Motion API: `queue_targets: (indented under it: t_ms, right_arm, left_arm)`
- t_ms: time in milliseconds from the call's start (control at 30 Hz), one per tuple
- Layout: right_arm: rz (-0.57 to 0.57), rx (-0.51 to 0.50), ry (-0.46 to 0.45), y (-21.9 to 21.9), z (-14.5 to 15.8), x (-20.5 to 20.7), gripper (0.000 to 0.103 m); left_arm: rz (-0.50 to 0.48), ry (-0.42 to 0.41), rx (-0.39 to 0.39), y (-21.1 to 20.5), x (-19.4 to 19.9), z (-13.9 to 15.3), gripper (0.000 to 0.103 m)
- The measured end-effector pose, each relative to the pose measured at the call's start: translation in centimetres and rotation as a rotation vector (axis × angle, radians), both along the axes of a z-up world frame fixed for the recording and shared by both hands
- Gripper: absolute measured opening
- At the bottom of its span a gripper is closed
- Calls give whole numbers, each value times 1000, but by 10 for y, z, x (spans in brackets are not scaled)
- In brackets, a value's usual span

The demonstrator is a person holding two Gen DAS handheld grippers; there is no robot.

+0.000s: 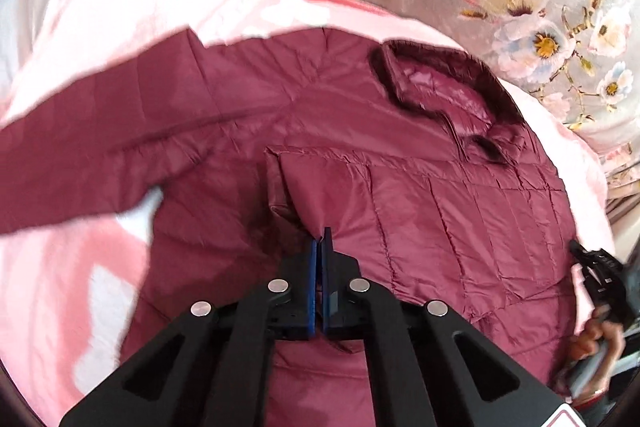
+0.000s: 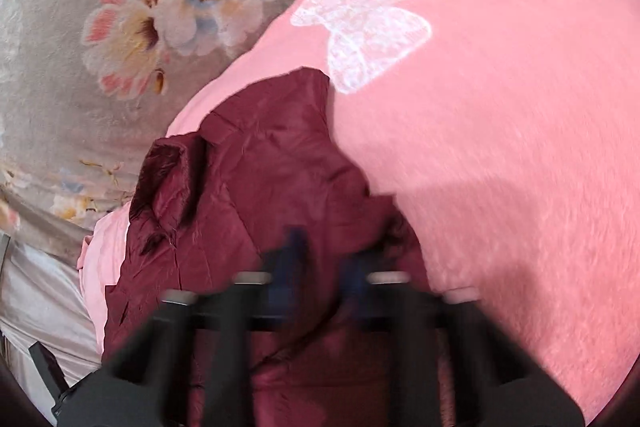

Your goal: Fold large clothes

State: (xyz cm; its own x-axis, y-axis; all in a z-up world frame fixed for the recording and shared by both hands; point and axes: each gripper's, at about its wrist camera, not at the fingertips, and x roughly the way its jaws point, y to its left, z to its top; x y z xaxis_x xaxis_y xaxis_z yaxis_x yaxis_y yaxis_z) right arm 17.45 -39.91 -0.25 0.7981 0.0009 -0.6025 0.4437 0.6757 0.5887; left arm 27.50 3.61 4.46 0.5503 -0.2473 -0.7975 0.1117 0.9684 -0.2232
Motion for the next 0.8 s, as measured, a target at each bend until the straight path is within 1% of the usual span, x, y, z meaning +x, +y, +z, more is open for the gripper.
queue_targets:
  t_ms: [33,67,100,133,200,267,300,400,500,533,567,600,633,667,700,733,800]
  right_arm:
    - [-1,-42,-30,4,9,-5,1]
    - [-5,-90,-31,8,15,-8,1]
    - [-10,-137,-18,11,17,-8,1]
    - [-12,-188,19,15,15,-6,1]
    - [-4,-202,83,13,3,0,1]
    - [6,-210,146,12,-12,6,1]
    - [14,-226,162,14,-16,8,1]
    - [16,-303,197,22,-13,10,3]
    - [3,-401,238,37,0,4,8]
    - [-4,-440,228,44,9,-3,10]
    - [-7,-470,212,49,16,-10,12]
    - [-8,-507,191,57,25,-15,16]
    - [-2,-540,168,65,34,-19,24]
    - [16,-569,137,77,44,-20,27]
    - [39,-579,112,86,50,-19,30]
    - [68,-579,91,96,55,-16,30]
    - [140,-579,66,120,59,-2,31]
  left_arm:
    - [1,-12,11,1,0,0,0]
    - [-3,-18,24,1,1,-3,0]
    - [-6,-15,39,0,2,-7,0]
    - [-9,-10,53,-1,3,-13,0]
    - [-24,-3,102,-10,6,-27,0]
    - [-35,-28,164,-19,5,-35,0]
    - [-37,-42,187,-22,4,-37,0]
    - [-46,-77,262,-31,3,-40,2]
    - [-45,-105,308,-31,1,-34,14]
    - [-46,-121,314,-26,-2,-28,15]
    - [-45,-138,316,-22,-6,-20,18]
    - [-39,-152,315,-17,-10,-12,27]
    - [-30,-167,303,-10,-13,-2,40]
    - [-19,-182,287,-6,-15,8,45]
    - [-11,-197,271,-5,-17,18,47]
    - [-14,-211,260,-7,-18,26,47]
    - [-39,-235,244,-22,-17,39,50]
